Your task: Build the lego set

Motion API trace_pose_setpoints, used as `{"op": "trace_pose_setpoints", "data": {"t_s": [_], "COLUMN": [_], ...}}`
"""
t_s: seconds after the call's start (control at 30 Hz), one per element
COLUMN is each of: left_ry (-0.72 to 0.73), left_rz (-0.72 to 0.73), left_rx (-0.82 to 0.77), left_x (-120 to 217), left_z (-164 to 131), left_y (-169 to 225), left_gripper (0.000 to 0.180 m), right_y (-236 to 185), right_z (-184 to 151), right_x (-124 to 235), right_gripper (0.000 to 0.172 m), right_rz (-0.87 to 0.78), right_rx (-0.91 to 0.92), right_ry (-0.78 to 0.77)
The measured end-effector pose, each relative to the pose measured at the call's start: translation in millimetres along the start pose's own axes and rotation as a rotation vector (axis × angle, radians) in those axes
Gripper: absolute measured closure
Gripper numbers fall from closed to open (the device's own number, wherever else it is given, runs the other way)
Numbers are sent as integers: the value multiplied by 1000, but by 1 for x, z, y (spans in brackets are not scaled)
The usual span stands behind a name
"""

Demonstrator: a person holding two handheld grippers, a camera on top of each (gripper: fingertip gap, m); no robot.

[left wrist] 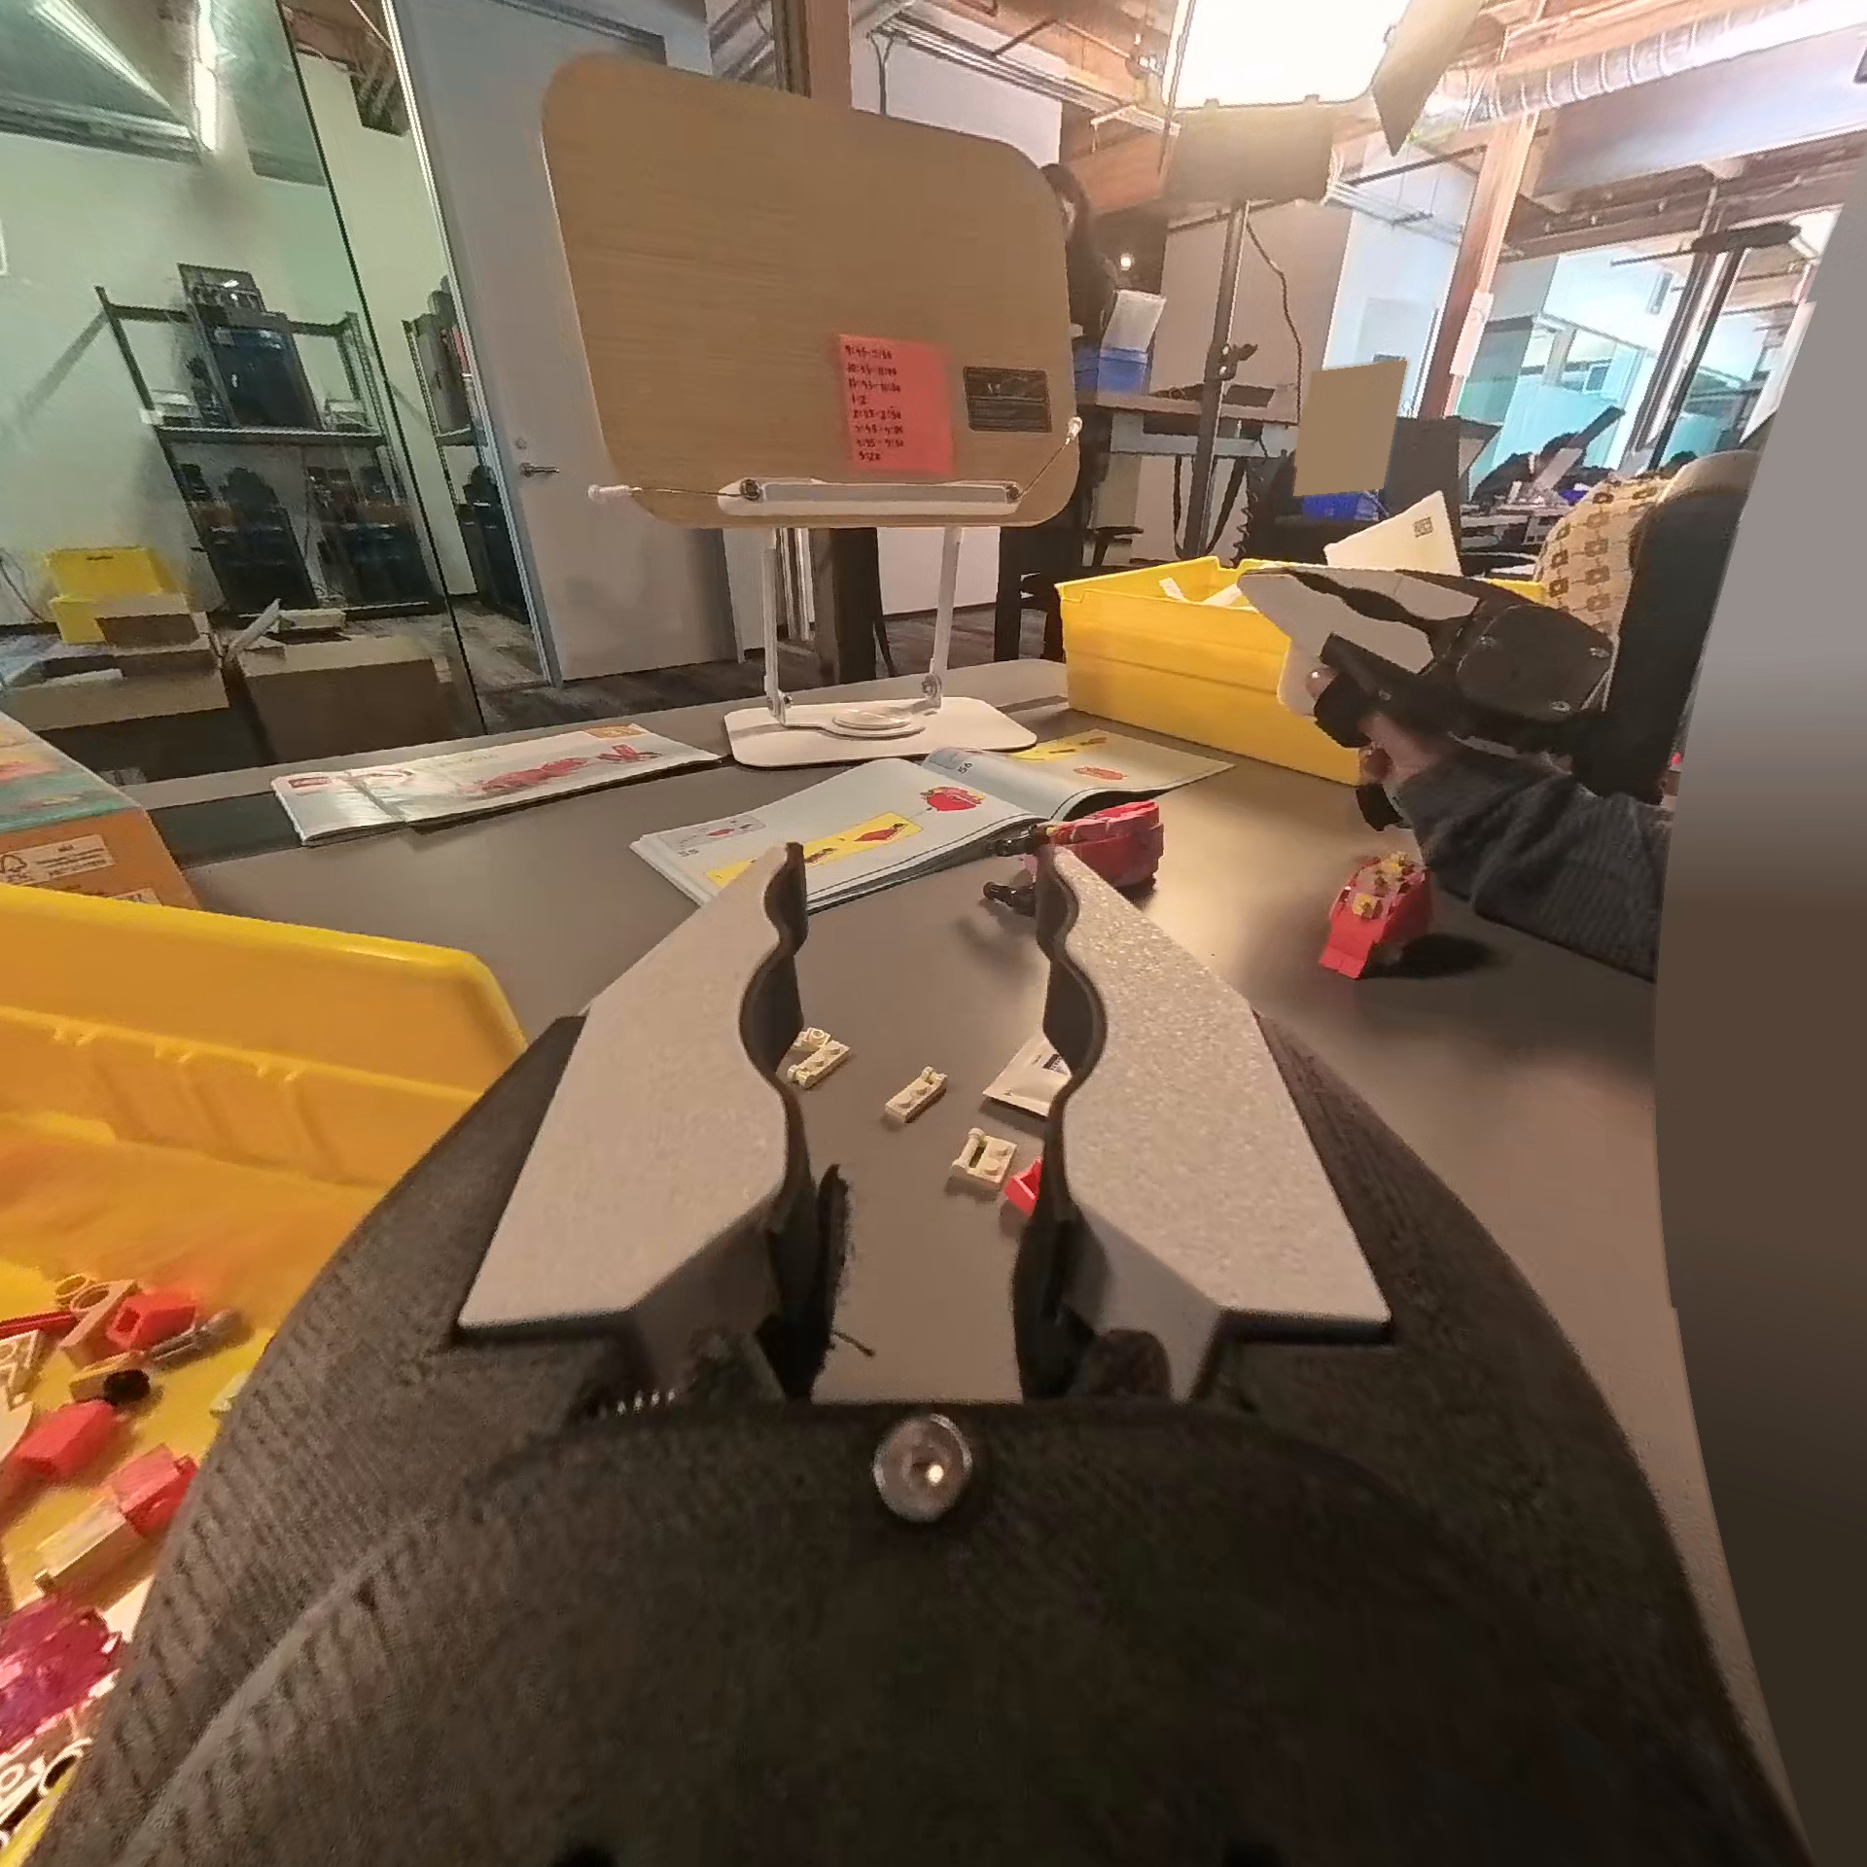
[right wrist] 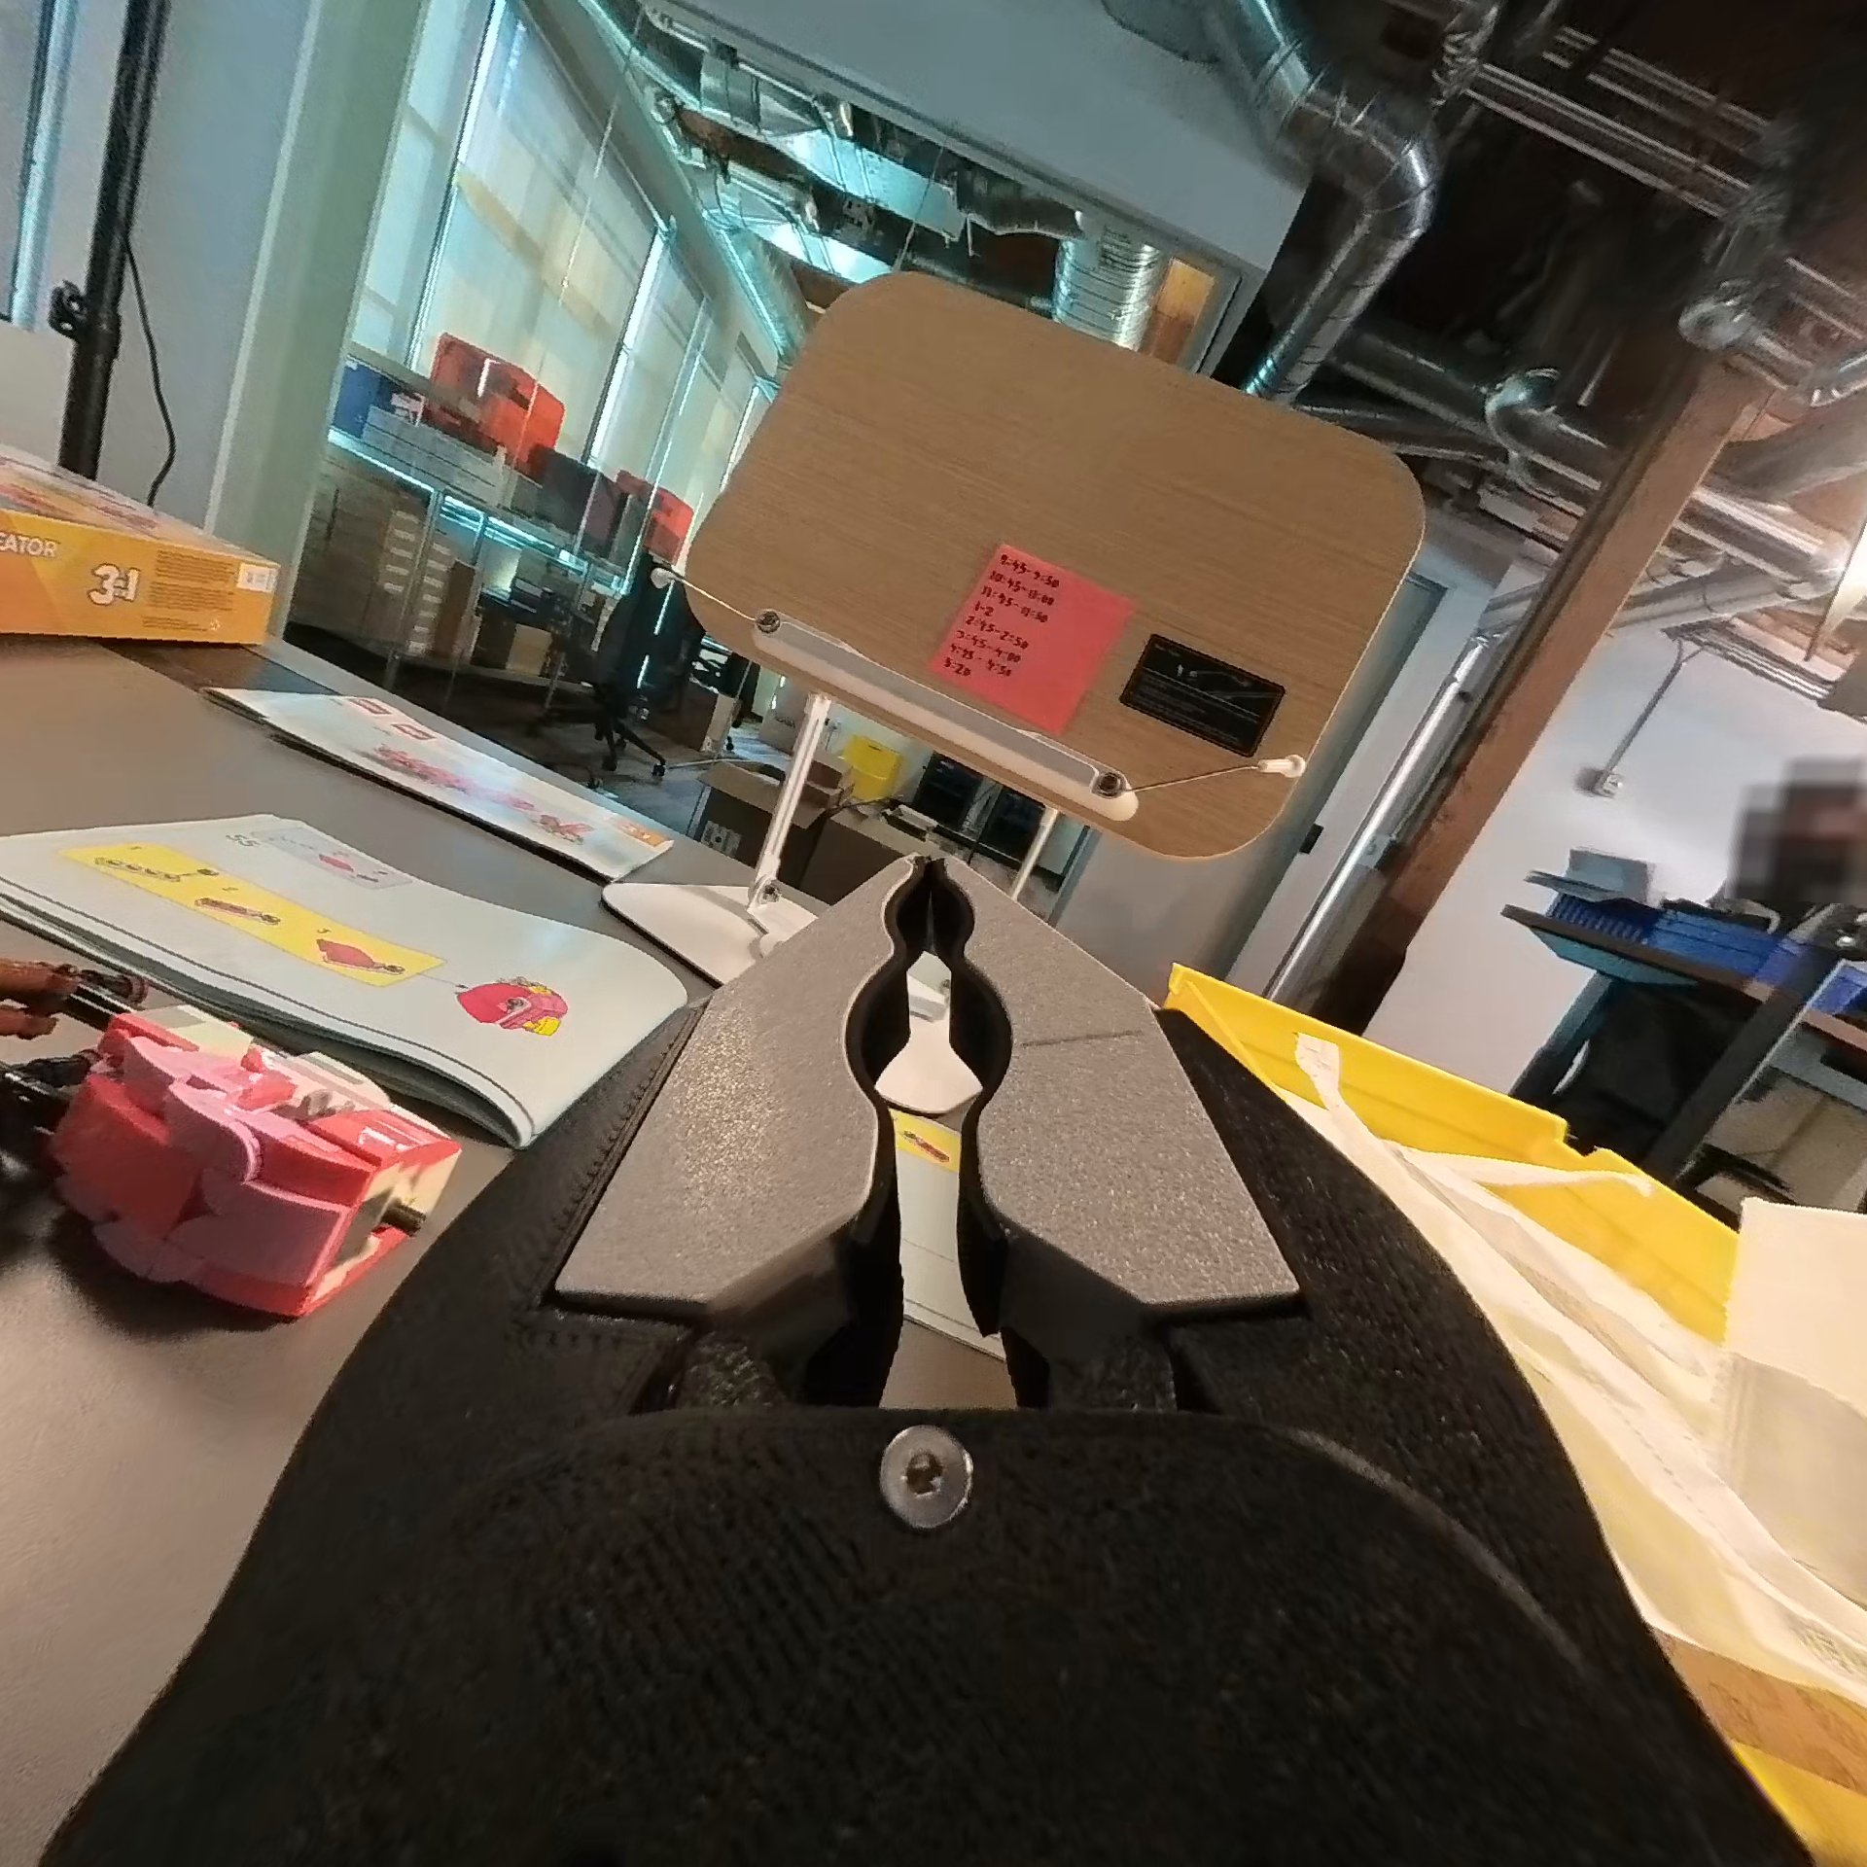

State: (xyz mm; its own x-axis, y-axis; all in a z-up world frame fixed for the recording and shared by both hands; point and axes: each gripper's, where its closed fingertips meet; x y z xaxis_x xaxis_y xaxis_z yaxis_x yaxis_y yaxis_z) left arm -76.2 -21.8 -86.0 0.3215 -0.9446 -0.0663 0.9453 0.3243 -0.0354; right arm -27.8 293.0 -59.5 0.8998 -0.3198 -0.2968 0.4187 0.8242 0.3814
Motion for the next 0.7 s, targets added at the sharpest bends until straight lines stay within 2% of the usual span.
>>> {"op": "trace_pose_setpoints", "data": {"t_s": [0.7], "left_ry": [-5], "left_rz": [-2], "left_rx": [-3], "left_x": [0], "left_z": [-1], "left_y": [0], "left_gripper": [136], "right_y": [-5], "right_z": [-2], "right_x": [-2], "right_gripper": [172], "right_rz": [21], "right_rx": [10], "right_ry": [-9]}}
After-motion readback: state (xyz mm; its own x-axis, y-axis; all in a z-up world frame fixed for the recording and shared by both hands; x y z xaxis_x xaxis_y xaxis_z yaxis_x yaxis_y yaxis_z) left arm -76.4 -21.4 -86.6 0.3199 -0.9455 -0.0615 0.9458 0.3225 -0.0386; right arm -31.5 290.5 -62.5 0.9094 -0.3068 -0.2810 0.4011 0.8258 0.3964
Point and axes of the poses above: each gripper's, where its closed fingertips meet, x back along the fingers, z out of its top, y = z × x across the jaws, and after that the axes turned 2 degrees about -x, right-handed
